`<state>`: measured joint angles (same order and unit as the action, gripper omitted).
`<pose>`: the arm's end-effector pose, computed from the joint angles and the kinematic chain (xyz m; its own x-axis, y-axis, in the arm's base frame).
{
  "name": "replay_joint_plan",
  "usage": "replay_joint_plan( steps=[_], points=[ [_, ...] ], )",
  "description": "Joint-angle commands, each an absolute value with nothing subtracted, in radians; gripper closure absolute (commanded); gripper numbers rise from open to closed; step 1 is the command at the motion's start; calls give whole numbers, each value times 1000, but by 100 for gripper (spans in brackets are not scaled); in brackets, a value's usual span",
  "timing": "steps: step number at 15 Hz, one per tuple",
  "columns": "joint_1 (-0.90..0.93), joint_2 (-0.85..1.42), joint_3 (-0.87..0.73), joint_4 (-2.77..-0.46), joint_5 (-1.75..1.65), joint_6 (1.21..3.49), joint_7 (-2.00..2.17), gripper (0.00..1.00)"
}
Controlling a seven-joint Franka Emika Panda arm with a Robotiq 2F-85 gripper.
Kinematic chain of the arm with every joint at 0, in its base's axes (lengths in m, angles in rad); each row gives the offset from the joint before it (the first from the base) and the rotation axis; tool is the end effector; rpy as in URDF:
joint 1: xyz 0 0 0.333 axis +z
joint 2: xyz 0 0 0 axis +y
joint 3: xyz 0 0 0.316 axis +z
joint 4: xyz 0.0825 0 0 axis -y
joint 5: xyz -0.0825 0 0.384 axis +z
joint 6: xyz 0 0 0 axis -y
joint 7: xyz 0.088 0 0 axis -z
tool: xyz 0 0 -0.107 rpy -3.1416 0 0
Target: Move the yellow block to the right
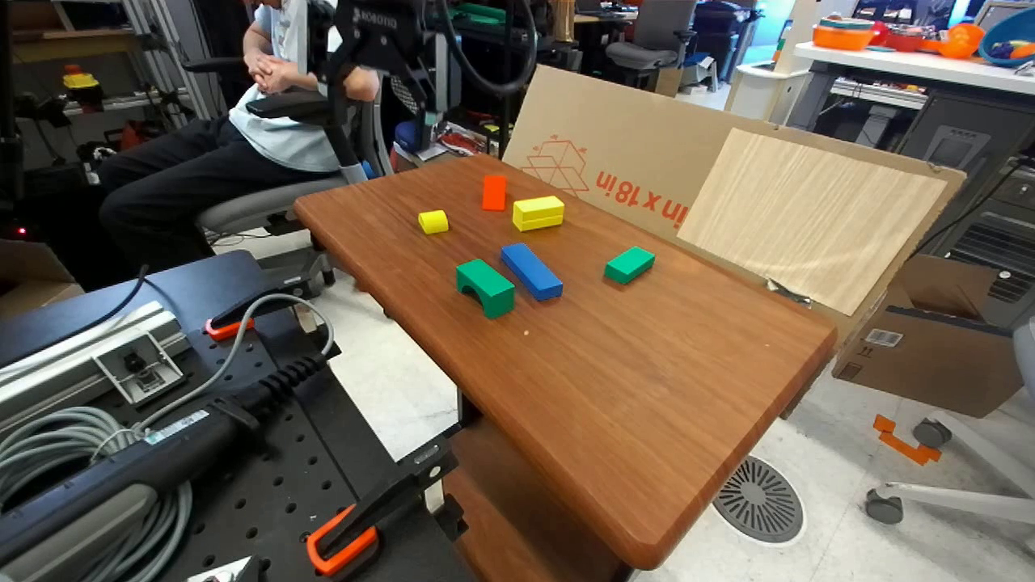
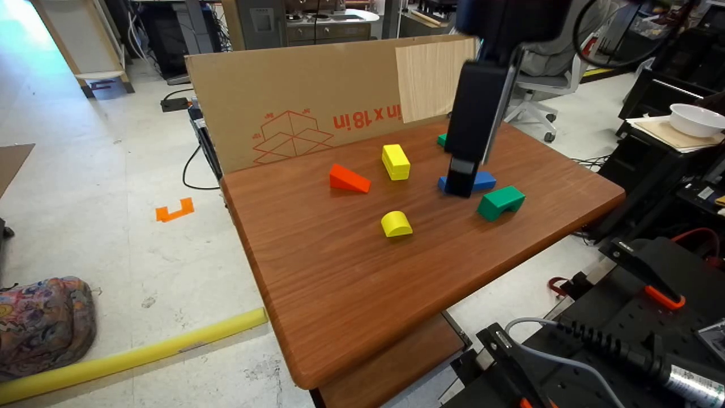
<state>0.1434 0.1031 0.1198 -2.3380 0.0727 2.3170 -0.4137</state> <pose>0.4817 0.1315 0.2818 0.8052 0.5860 -0.0905 0.5775 -0.8097 -0.1043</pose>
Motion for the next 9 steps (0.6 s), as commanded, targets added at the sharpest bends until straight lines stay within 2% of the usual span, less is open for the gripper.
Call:
replay_joint_plan(
  steps=[1,9],
  points=[
    [134,304,143,-2194,3,2266,-492,0],
    [182,524,147,-1950,-343,2156,-532,0]
  ],
)
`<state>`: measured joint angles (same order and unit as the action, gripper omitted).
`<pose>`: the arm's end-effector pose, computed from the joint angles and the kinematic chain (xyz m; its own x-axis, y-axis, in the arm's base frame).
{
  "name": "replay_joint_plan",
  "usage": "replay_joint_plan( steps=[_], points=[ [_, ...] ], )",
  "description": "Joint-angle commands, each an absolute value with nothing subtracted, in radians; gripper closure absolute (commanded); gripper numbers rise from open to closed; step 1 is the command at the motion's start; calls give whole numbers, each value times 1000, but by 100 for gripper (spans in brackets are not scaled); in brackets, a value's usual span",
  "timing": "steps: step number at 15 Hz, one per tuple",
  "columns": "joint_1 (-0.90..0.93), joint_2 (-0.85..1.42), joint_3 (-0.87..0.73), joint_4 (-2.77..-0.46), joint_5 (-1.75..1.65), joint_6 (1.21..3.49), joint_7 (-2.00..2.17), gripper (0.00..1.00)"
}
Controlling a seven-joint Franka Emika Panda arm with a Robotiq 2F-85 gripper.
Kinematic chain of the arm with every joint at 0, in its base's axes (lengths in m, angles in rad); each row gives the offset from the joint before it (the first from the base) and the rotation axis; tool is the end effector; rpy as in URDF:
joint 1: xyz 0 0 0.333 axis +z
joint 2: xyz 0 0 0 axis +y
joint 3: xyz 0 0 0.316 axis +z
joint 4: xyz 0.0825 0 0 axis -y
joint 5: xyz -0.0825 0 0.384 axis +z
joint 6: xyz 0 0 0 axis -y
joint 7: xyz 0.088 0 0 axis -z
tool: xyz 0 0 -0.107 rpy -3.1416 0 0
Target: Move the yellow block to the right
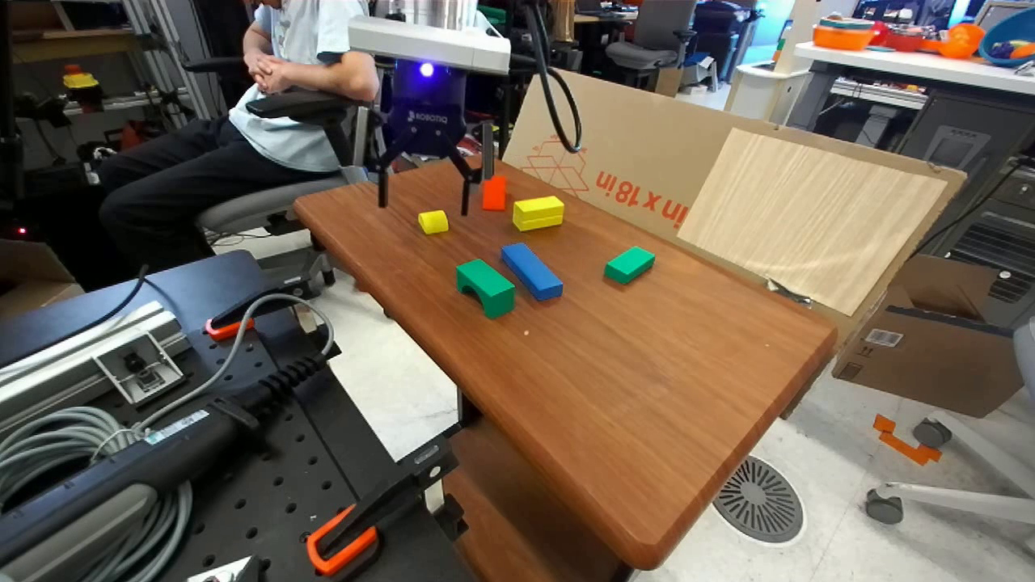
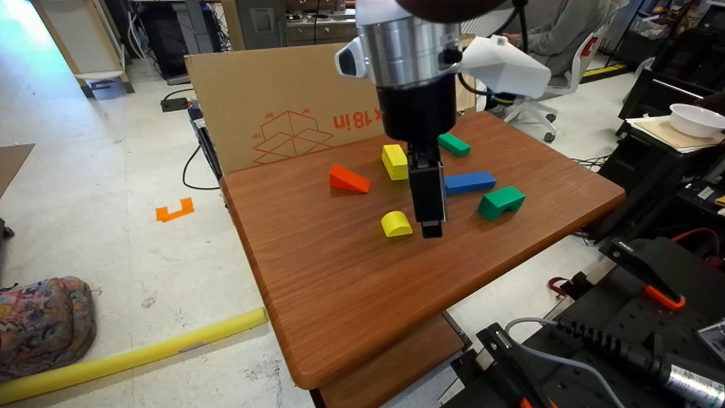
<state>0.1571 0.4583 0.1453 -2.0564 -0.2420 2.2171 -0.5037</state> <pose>0.5366 0.1601 0.1919 0.5281 0.7975 -0.2918 0.8196 -0.5686 -0.0707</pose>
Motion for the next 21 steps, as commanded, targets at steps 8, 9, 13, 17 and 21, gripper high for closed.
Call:
replay_joint_plan(
  steps=[8,9,13,17,21],
  points=[
    [194,636,179,-1843,-405,2167,-645,0],
    [193,649,181,-1836,-400,2166,-654,0],
    [200,690,176,-1802,-405,2157,-673,26],
    [203,696,171,-1776,-409,2135,-684,57],
    [205,678,170,-1782,-406,2116,-668,85]
  ],
)
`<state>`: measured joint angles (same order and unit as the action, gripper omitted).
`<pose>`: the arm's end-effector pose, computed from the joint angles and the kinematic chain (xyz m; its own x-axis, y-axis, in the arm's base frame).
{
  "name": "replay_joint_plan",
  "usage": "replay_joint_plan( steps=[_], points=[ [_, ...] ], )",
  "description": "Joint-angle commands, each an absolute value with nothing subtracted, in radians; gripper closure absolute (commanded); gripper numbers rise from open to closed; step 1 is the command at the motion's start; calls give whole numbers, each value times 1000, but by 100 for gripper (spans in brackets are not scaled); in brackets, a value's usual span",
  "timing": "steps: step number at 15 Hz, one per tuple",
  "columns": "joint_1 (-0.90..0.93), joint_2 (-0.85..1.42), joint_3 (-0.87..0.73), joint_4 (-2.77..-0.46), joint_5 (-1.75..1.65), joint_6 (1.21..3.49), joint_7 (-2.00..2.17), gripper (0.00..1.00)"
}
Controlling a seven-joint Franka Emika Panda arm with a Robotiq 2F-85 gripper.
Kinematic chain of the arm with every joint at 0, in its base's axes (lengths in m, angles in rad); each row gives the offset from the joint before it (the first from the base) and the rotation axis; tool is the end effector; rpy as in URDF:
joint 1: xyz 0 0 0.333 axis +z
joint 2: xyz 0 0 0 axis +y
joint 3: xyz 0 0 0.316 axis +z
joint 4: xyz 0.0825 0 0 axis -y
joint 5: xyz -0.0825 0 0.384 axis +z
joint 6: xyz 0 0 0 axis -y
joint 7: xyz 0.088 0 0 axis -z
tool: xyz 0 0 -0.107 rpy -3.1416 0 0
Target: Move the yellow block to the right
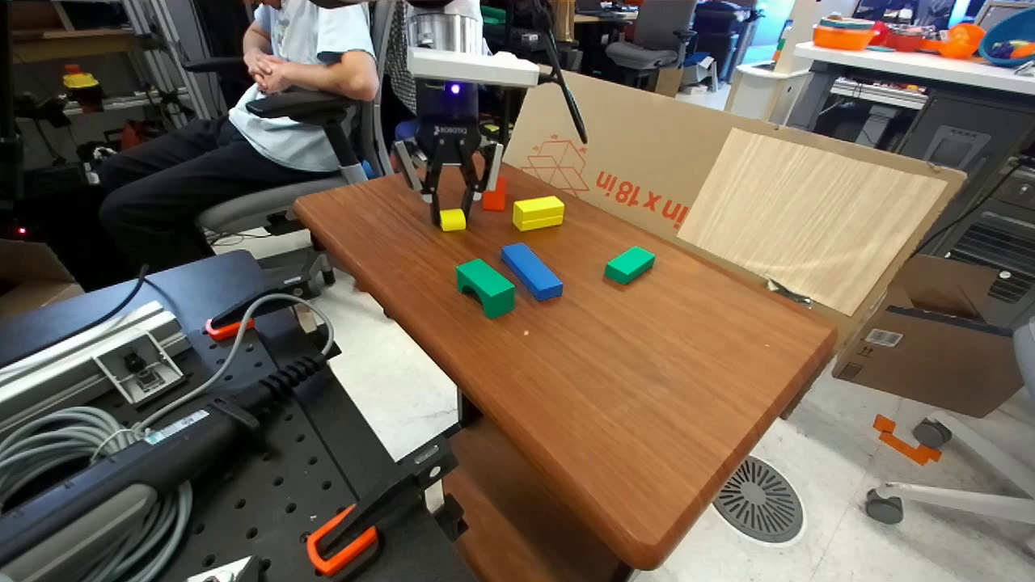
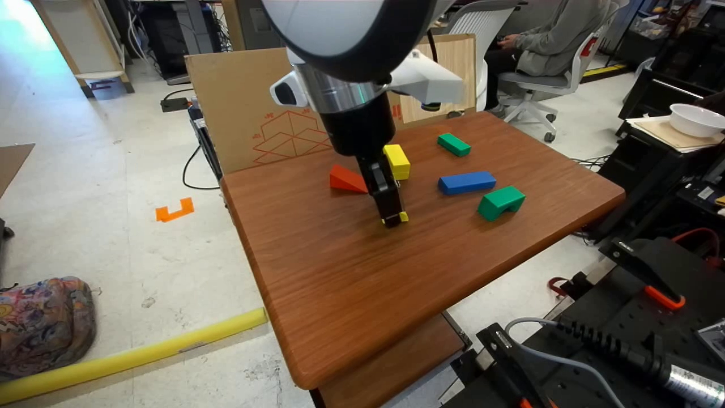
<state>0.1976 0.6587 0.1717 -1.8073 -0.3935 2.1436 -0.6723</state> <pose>0.5819 0.2038 0.1606 0.2493 0.9089 -0.3343 0.9530 -0.2916 -0.0820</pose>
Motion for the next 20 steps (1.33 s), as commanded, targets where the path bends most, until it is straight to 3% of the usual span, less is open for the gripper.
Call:
replay_joint_plan(
  steps=[1,13,20],
  points=[
    [205,673,171,-1782,-403,2115,-662,87],
    [182,464,201,-1995,-141,2154,-181,91],
    [118,303,133,-2151,-22,2242,-29,91]
  ],
)
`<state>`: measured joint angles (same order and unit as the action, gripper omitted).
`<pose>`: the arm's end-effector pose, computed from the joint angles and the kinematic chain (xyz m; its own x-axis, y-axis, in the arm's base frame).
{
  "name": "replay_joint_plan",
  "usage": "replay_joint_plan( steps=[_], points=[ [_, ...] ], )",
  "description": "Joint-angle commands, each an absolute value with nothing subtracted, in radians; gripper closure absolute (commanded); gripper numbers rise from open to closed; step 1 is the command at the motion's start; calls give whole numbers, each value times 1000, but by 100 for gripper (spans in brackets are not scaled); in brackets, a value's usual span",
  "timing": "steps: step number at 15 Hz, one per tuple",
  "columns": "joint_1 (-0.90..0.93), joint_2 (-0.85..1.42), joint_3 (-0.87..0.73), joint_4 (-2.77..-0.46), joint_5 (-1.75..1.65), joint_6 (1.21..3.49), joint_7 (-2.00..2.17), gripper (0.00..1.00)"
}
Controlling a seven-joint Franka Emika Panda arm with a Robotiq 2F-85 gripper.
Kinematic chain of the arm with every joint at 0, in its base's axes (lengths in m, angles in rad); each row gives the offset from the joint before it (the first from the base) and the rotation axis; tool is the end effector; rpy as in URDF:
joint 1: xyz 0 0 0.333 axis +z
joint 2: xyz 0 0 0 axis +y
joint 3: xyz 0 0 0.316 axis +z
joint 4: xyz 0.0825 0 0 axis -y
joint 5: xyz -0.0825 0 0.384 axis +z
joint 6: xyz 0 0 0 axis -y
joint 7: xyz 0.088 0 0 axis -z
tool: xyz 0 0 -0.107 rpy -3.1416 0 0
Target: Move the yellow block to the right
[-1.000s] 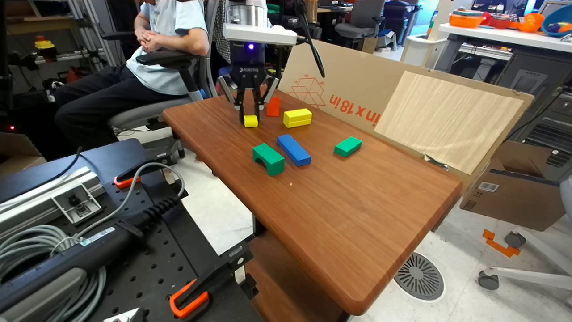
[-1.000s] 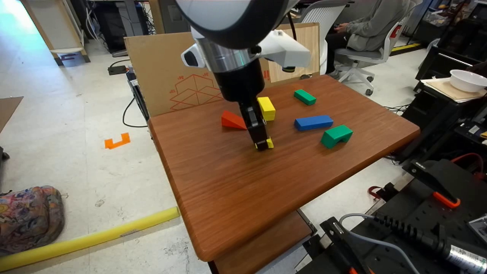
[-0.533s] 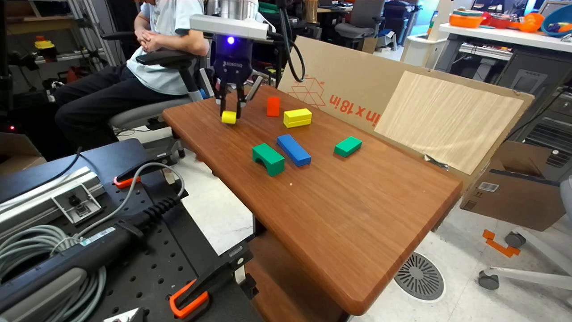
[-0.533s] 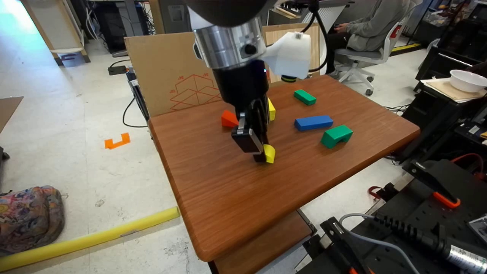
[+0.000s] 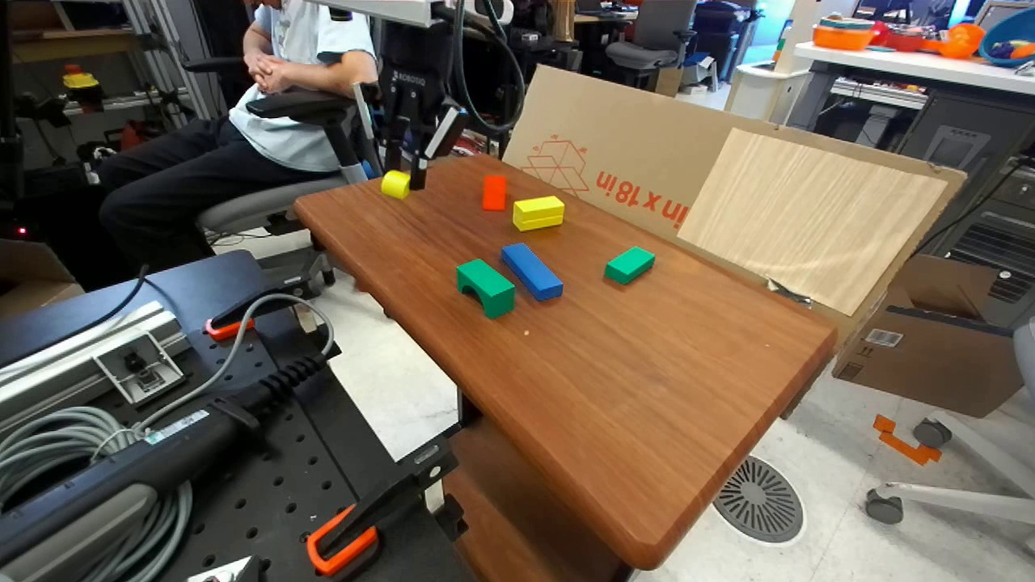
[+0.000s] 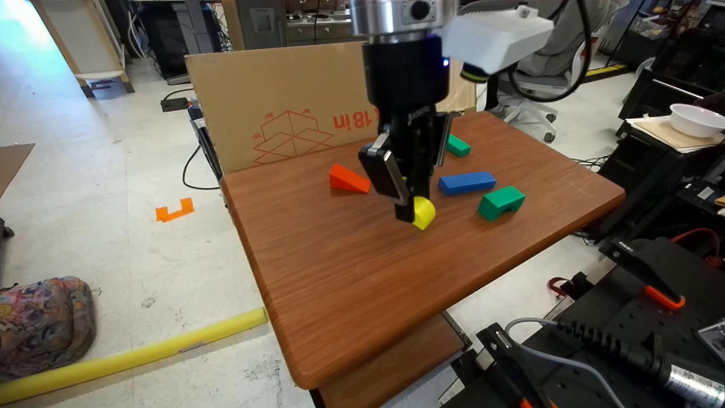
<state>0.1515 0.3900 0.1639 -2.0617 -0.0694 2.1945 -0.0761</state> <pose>0.5360 0.1721 0.2271 0.8772 0.4125 -0.2457 0.4169 -0.9082 -0.0364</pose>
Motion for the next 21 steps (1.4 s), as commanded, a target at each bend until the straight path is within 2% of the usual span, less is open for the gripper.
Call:
replay_joint_plan(
  steps=[1,11,16,21],
  points=[
    [95,293,120,-2156,0,2223,-26,91],
    [-99,346,4,-2086,242,2260,-59,91],
    [-130,447,-44,-2000,235,2337,-7,91],
    [-122,571,-89,-1865,172,2319,63,91]
  ],
)
